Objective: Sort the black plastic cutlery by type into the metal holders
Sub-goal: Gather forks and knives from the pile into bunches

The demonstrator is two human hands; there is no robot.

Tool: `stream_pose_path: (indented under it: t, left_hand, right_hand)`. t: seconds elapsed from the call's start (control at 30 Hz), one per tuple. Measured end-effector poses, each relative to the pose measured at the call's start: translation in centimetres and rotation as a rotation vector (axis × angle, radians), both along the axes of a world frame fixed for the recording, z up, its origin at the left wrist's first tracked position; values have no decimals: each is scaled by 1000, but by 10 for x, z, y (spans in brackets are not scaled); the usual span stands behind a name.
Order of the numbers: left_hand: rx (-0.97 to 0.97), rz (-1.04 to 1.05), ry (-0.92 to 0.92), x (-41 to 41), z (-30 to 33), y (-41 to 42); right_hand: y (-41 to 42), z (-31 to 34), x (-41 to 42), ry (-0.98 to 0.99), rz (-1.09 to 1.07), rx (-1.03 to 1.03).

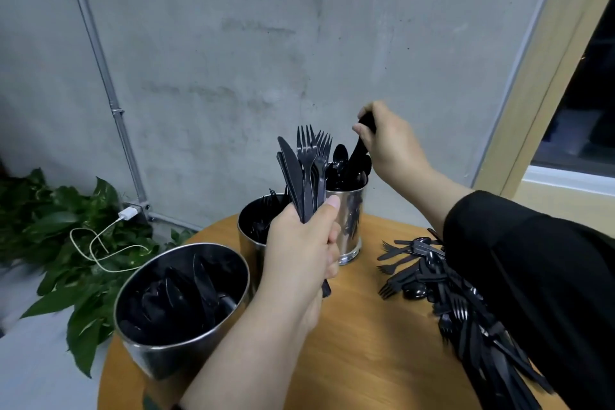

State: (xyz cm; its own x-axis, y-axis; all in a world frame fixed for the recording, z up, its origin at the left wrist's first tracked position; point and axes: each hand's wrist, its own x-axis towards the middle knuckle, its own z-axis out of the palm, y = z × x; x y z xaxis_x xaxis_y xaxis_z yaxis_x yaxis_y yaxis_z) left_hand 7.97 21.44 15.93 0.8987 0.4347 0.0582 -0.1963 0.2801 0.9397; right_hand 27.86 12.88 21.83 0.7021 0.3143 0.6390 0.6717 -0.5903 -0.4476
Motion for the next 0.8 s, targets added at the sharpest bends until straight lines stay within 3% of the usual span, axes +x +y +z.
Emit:
stream_pose_path:
  t: [0.1,0.2,0.27,0.37,0.43,0.57,0.67,0.8]
  left_hand:
    - [14,5,20,7,-6,5]
    - [32,8,47,11,-12,9]
    - [31,-3,63,12,-15,10]
    - [26,-52,79,10,-16,10]
    - [29,-111,84,7,-16,8]
    - [18,-236,91,-3,-15,-3]
    - [45,-309,125,-16,-17,-14]
    - [77,-348,137,-36,-15,-28]
  right_hand:
    - [12,-16,19,71,-1,-127]
    - [15,-42,32,71,-55,-417]
    - [11,-49,28,39,-103,-459]
    - [-1,-35,3,54,-57,-87]
    - [-13,-19,-29,195,110,158]
    - [-31,-7,-102,610,396,159]
    - [-42,-11,-124,677,405,309]
    - [-58,-13,-141,671,336,341]
